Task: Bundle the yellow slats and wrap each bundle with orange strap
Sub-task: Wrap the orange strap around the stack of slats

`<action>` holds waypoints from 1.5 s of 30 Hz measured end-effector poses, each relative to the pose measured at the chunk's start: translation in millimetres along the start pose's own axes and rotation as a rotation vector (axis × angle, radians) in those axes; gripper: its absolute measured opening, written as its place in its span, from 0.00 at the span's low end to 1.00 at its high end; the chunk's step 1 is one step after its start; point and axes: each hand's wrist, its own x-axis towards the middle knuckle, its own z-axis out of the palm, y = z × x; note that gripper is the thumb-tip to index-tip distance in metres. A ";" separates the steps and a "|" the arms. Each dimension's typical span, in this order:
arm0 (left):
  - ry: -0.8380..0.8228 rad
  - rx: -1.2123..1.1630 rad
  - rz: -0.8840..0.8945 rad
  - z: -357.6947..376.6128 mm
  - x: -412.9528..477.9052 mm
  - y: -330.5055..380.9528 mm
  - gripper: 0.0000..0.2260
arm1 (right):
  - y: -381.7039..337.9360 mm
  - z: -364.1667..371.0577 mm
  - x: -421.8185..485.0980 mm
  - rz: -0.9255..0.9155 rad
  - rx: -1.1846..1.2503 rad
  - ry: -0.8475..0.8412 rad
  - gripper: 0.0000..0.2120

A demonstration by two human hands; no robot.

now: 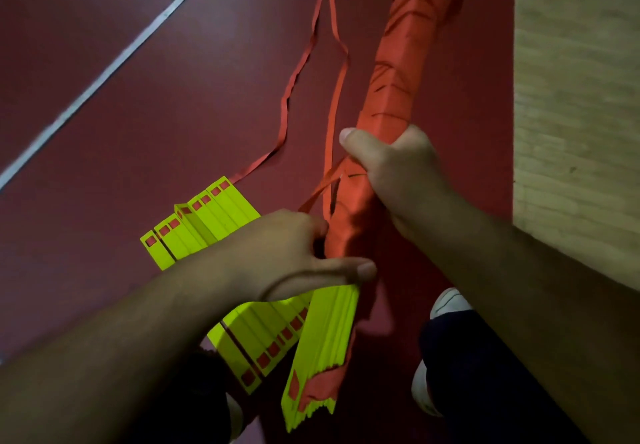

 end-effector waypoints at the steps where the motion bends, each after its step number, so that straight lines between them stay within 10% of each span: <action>1: 0.011 0.018 0.006 1.5 0.3 1.7 0.34 | -0.4 -0.1 -0.9 -0.005 -0.016 -0.004 0.30; 10: -0.112 -0.504 0.240 -12.6 -7.3 -0.7 0.25 | -19.8 -17.4 -19.5 0.037 0.723 -0.538 0.06; 21: 0.048 0.018 0.070 -7.6 -3.6 0.0 0.28 | -3.5 -3.2 -7.0 -0.059 -0.056 0.147 0.29; 31: -0.162 -0.627 0.260 -10.8 -9.3 -2.2 0.23 | -17.5 -23.1 -12.6 0.111 0.851 -0.705 0.14; 37: -0.120 -0.209 0.165 -14.7 -4.9 -2.9 0.28 | -14.3 -9.8 -10.1 0.123 0.633 -0.434 0.03; 45: 0.063 0.153 -0.026 4.5 -4.1 3.6 0.39 | 0.4 -0.2 -2.4 -0.077 0.089 0.067 0.19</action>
